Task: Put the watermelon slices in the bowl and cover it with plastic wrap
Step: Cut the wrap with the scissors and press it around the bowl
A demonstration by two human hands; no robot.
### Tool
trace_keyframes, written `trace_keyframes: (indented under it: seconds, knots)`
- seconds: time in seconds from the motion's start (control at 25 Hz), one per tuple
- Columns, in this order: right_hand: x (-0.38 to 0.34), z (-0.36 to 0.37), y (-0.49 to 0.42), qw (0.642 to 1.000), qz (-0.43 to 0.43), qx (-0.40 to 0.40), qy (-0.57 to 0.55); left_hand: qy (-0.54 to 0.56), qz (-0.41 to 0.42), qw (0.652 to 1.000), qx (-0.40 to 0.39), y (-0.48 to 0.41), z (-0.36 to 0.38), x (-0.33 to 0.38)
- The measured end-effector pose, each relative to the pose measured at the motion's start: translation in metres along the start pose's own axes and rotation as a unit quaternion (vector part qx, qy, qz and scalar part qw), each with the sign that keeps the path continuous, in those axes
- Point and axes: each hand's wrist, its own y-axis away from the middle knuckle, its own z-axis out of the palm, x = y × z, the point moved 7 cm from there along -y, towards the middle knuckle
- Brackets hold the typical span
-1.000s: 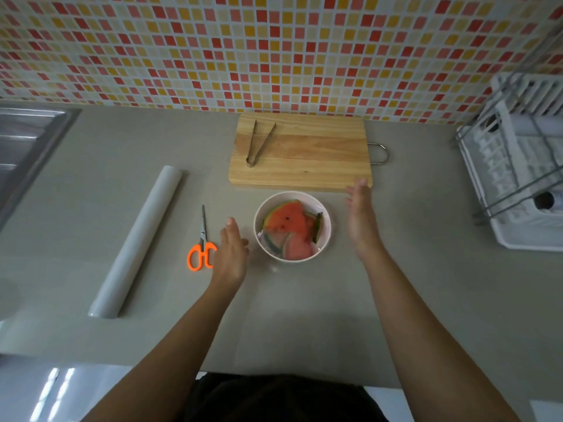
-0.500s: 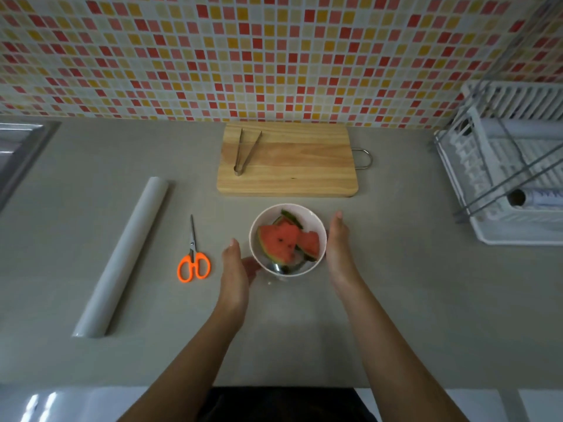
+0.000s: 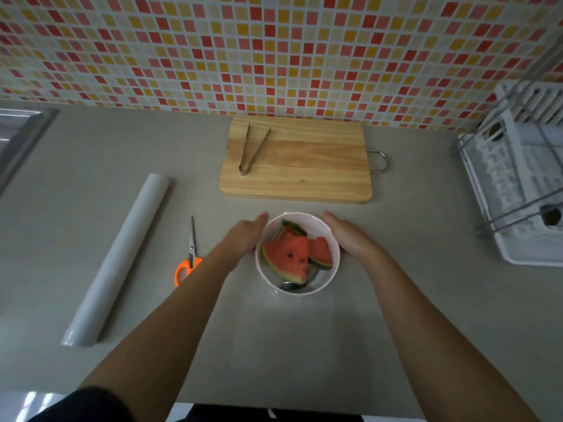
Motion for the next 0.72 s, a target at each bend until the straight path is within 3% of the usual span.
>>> trace_keyframes:
  seconds: [0.12, 0.4, 0.72]
  knots:
    - [-0.02, 0.008, -0.011, 0.998, -0.004, -0.054, 0.032, 0.026, -0.011, 0.999, -0.023, -0.012, 0.003, 0.007]
    - [-0.043, 0.02, -0.021, 0.992, 0.005, -0.122, -0.016, 0.067, -0.058, 0.993, -0.074, -0.016, 0.01, 0.016]
    - [-0.043, 0.018, -0.022, 0.989, 0.038, -0.057, -0.133, 0.046, -0.026, 0.989, -0.138, -0.023, 0.013, 0.027]
